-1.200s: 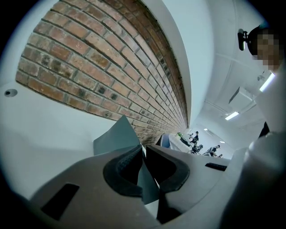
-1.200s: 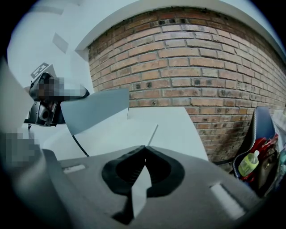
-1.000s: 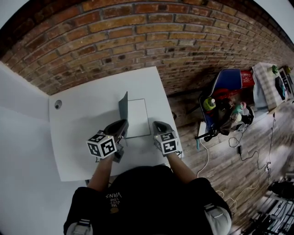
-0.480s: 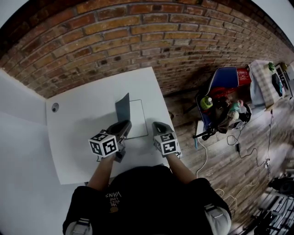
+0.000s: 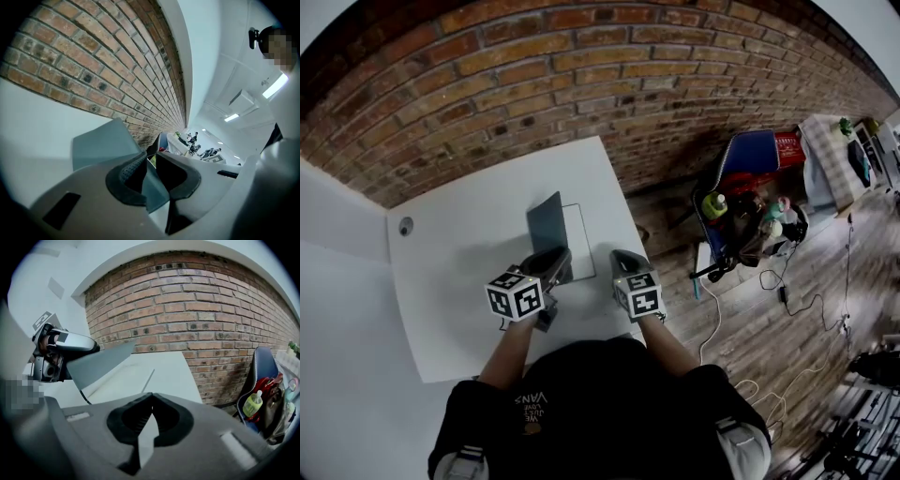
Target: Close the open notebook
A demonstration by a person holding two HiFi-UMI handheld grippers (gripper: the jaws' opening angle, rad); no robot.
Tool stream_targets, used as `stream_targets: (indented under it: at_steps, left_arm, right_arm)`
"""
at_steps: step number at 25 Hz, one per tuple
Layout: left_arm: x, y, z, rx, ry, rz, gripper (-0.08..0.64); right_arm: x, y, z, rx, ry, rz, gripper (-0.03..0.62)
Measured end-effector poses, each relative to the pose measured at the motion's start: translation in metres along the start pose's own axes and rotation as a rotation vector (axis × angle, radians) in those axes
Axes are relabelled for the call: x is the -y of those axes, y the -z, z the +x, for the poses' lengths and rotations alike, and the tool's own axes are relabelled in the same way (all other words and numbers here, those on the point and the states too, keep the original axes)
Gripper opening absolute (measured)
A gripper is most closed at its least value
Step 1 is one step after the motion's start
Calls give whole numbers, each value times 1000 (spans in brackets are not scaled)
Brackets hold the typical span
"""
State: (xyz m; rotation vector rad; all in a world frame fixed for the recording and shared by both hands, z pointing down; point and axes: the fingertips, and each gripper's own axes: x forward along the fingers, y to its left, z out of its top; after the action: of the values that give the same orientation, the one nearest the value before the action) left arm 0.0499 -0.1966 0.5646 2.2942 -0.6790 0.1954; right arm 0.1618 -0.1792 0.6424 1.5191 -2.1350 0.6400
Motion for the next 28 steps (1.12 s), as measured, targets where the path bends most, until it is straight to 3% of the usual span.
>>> stream_targets:
  at_steps: [8, 20, 28]
  left_arm:
    - [3, 13, 3, -48, -1, 3, 72]
    - [3, 11, -5, -28, -19, 13, 72]
    - [-1, 6, -25, 15, -69, 32, 71]
  right_arm:
    - [3, 1, -3, 1, 1, 1, -2]
    - [-5, -6, -4, 33, -17, -9, -2]
    - [-16, -20, -11, 56, -29, -26, -2]
